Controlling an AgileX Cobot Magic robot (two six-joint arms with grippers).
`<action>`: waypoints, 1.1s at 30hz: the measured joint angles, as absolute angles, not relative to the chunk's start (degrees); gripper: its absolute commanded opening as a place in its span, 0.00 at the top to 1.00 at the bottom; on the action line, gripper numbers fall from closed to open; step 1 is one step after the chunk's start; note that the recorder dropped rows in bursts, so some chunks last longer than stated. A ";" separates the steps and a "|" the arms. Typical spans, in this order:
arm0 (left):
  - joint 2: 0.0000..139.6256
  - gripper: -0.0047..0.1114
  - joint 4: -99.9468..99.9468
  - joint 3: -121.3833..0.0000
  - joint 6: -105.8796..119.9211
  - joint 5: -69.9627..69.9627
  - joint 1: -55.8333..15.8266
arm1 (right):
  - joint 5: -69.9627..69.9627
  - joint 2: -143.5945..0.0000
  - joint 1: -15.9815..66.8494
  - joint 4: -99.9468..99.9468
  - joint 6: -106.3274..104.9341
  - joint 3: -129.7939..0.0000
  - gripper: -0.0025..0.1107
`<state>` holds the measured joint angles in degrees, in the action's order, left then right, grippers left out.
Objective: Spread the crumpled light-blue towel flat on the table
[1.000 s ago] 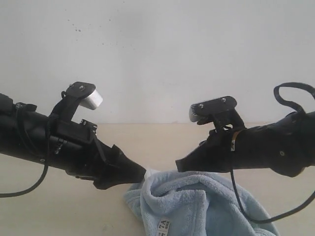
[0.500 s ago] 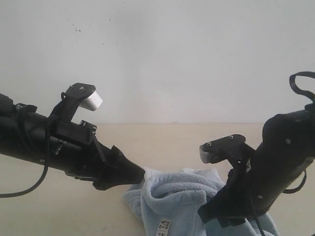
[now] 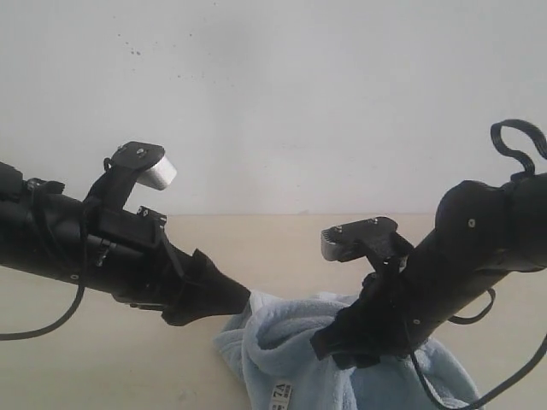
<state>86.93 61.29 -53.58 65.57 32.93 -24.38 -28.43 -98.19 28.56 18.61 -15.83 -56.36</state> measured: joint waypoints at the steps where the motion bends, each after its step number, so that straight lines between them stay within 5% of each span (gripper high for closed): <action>1: 86.93 0.32 61.29 -53.58 65.57 32.79 -24.38 | -28.44 -98.31 28.56 18.61 -16.07 -56.36 0.49; 20: 86.93 0.32 61.50 -53.58 65.57 32.44 -24.38 | -28.63 -98.33 28.56 27.93 -19.45 -56.46 0.59; 22: 86.93 0.32 61.50 -53.58 65.57 32.44 -24.38 | -28.34 -98.88 28.56 27.93 -19.45 -56.46 0.71; 24: 86.93 0.32 61.50 -53.58 65.57 32.44 -24.38 | -28.23 -98.86 28.56 28.06 -19.73 -56.46 0.94; 27: 86.93 0.32 61.60 -53.58 65.57 32.44 -24.38 | -29.38 -98.86 28.56 29.46 -20.48 -56.46 0.98; 30: 86.93 0.38 60.84 -53.58 64.26 31.12 -24.38 | -31.56 -98.86 28.56 33.60 -23.84 -56.46 0.98; 33: 86.64 0.56 58.64 -53.48 60.28 28.17 -23.66 | -36.10 -98.64 28.56 43.10 -32.04 -56.46 0.98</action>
